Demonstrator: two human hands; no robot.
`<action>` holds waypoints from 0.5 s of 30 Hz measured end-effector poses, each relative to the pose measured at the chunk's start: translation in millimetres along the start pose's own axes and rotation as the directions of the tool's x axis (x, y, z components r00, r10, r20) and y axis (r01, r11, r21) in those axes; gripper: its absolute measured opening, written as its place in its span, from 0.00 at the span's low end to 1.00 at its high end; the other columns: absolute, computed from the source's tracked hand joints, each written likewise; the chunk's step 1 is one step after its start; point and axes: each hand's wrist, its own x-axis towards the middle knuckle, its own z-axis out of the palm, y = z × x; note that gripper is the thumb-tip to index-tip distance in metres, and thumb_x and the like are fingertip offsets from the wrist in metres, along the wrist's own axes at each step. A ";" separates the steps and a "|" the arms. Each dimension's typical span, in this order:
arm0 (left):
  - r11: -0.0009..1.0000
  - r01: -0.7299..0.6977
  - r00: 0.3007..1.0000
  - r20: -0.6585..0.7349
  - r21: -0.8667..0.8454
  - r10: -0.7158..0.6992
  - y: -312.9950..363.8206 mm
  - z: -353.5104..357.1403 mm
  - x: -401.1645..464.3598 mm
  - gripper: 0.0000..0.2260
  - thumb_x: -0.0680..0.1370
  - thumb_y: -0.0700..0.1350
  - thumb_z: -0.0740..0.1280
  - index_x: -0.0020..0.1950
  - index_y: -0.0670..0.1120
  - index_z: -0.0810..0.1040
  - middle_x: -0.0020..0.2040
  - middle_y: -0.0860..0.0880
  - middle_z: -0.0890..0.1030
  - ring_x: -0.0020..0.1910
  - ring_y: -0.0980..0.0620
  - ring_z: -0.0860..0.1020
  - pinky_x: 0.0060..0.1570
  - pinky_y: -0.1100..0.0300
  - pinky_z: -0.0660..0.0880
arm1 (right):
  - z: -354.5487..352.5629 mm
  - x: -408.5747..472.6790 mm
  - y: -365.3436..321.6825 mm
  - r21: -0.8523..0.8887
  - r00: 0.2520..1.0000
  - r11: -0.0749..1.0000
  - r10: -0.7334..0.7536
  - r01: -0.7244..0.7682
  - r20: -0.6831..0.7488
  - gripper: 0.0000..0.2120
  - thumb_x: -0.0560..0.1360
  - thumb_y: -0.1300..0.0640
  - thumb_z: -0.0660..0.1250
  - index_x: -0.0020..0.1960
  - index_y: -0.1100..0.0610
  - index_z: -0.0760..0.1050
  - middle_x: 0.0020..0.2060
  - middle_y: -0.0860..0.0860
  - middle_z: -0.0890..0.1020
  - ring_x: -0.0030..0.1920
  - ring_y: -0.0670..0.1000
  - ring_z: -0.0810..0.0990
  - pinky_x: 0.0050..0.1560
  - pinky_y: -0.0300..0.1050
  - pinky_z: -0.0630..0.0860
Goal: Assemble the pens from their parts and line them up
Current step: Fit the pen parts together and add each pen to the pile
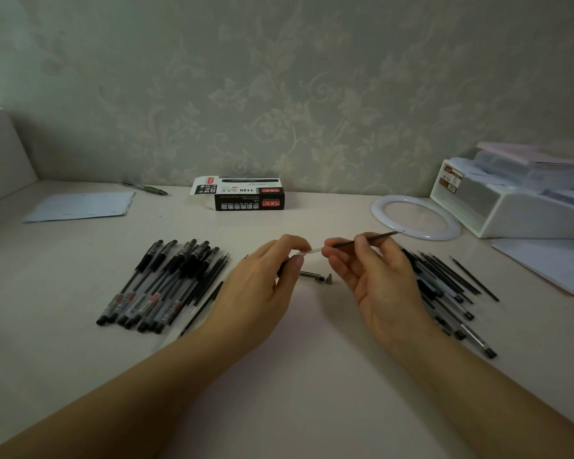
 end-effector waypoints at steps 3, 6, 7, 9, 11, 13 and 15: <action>1.000 0.006 1.000 -0.001 0.009 -0.006 -0.8 -0.1 -0.6 0.06 0.82 0.49 0.58 0.56 0.58 0.72 0.36 0.60 0.72 0.34 0.58 0.71 0.32 0.61 0.66 | -1.8 1.6 -0.4 -0.001 1.000 1.000 -0.005 0.005 -0.003 0.05 0.84 0.61 0.56 0.51 0.60 0.69 0.42 0.58 0.86 0.46 0.55 0.86 0.44 0.38 0.80; 1.000 0.009 1.000 -0.008 0.011 -0.009 0.3 0.0 -0.3 0.06 0.82 0.49 0.58 0.55 0.56 0.73 0.36 0.59 0.74 0.33 0.58 0.72 0.31 0.60 0.68 | -2.5 1.3 0.4 -0.012 1.000 1.000 0.006 -0.005 0.020 0.05 0.84 0.61 0.56 0.52 0.60 0.68 0.42 0.58 0.86 0.46 0.55 0.86 0.44 0.38 0.80; 1.000 0.013 1.000 -0.012 0.012 -0.013 0.7 0.0 -0.1 0.06 0.81 0.49 0.59 0.55 0.55 0.74 0.36 0.60 0.75 0.34 0.58 0.72 0.32 0.59 0.70 | -2.8 1.3 0.6 -0.021 1.000 1.000 0.004 -0.004 0.028 0.04 0.84 0.61 0.56 0.52 0.60 0.68 0.42 0.58 0.86 0.46 0.55 0.86 0.44 0.39 0.80; 1.000 0.020 1.000 -0.015 0.020 -0.020 1.0 -0.8 0.3 0.07 0.81 0.49 0.59 0.54 0.54 0.76 0.37 0.61 0.76 0.34 0.59 0.74 0.32 0.60 0.72 | -3.3 0.7 0.4 -0.043 0.999 0.999 -0.001 0.003 0.042 0.05 0.84 0.60 0.56 0.52 0.60 0.68 0.43 0.59 0.86 0.47 0.56 0.86 0.45 0.39 0.80; 0.999 0.028 1.000 -0.009 0.028 -0.027 0.8 -1.9 0.6 0.08 0.81 0.49 0.60 0.54 0.53 0.77 0.35 0.62 0.75 0.35 0.61 0.74 0.33 0.63 0.72 | -3.6 0.3 0.5 -0.069 0.998 0.998 -0.013 0.017 0.054 0.05 0.84 0.60 0.56 0.53 0.60 0.69 0.44 0.59 0.86 0.47 0.56 0.86 0.45 0.39 0.80; 0.999 0.025 1.000 -0.004 0.020 -0.025 0.5 -2.8 1.0 0.08 0.80 0.48 0.62 0.53 0.51 0.79 0.34 0.63 0.75 0.35 0.63 0.74 0.34 0.68 0.70 | -3.9 0.2 0.9 -0.090 0.997 0.995 -0.028 0.035 0.070 0.05 0.84 0.60 0.56 0.54 0.60 0.69 0.44 0.59 0.85 0.47 0.56 0.86 0.45 0.40 0.81; 1.000 0.003 1.000 -0.004 0.012 -0.003 1.0 -4.2 1.3 0.07 0.80 0.46 0.63 0.53 0.50 0.80 0.33 0.64 0.74 0.34 0.66 0.74 0.34 0.72 0.68 | -4.9 0.8 0.9 -0.100 0.997 0.994 -0.029 0.037 0.078 0.05 0.84 0.60 0.56 0.54 0.60 0.69 0.44 0.59 0.85 0.47 0.56 0.86 0.46 0.40 0.80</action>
